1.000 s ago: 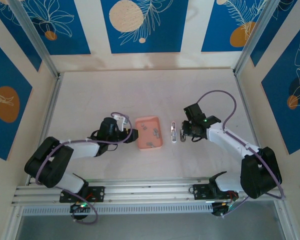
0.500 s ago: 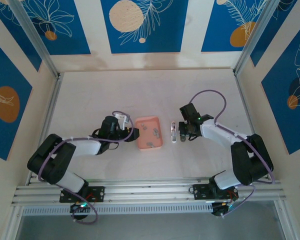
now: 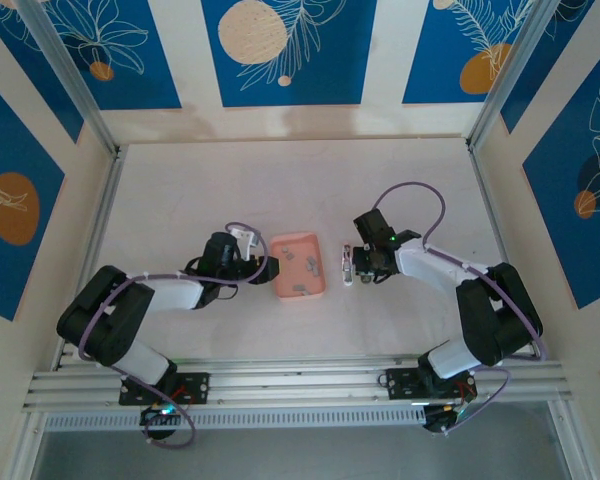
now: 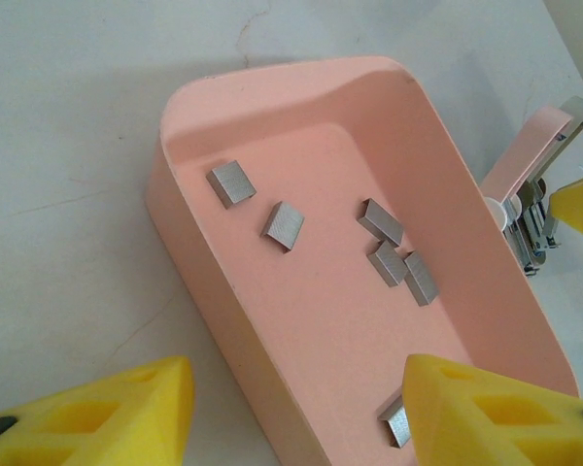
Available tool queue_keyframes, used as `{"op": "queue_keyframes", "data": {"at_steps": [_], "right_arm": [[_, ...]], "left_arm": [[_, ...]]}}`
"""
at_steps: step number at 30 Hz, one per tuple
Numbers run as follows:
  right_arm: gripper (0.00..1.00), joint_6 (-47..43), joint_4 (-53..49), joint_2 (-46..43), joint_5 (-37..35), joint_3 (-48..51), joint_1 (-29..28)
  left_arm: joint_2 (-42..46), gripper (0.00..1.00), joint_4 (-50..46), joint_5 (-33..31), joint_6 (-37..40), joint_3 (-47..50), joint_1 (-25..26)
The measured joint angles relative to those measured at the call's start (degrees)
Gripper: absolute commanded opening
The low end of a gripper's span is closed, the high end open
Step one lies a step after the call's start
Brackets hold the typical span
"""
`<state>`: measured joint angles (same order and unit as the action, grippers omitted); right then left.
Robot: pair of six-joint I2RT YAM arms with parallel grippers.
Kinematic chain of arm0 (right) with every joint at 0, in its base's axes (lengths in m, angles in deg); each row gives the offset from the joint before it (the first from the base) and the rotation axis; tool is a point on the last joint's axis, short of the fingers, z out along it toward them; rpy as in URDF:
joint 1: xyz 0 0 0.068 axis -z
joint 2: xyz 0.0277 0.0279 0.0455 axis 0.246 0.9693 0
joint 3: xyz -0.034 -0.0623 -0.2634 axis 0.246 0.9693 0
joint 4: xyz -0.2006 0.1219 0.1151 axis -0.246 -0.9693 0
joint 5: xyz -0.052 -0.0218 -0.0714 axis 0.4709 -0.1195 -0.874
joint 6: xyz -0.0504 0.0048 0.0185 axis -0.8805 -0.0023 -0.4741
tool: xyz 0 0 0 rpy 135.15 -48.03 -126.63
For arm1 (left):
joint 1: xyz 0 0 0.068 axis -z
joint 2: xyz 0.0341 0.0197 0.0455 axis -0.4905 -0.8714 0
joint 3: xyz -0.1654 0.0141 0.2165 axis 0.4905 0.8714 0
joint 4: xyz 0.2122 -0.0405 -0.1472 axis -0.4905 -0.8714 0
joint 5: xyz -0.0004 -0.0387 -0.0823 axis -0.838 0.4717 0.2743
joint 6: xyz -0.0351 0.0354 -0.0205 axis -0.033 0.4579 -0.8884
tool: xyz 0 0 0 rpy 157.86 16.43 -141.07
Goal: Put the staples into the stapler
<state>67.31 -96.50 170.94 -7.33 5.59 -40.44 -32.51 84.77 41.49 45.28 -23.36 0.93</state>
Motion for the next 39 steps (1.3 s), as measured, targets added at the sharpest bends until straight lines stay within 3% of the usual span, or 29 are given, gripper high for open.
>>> {"op": "queue_keyframes", "data": {"at_steps": [39], "right_arm": [[0.19, 5.4, -2.3, -1.9, -0.3, -0.1, -2.0]], "left_arm": [[0.0, 0.59, 0.0, 0.1, 0.0, 0.0, 0.0]]}}
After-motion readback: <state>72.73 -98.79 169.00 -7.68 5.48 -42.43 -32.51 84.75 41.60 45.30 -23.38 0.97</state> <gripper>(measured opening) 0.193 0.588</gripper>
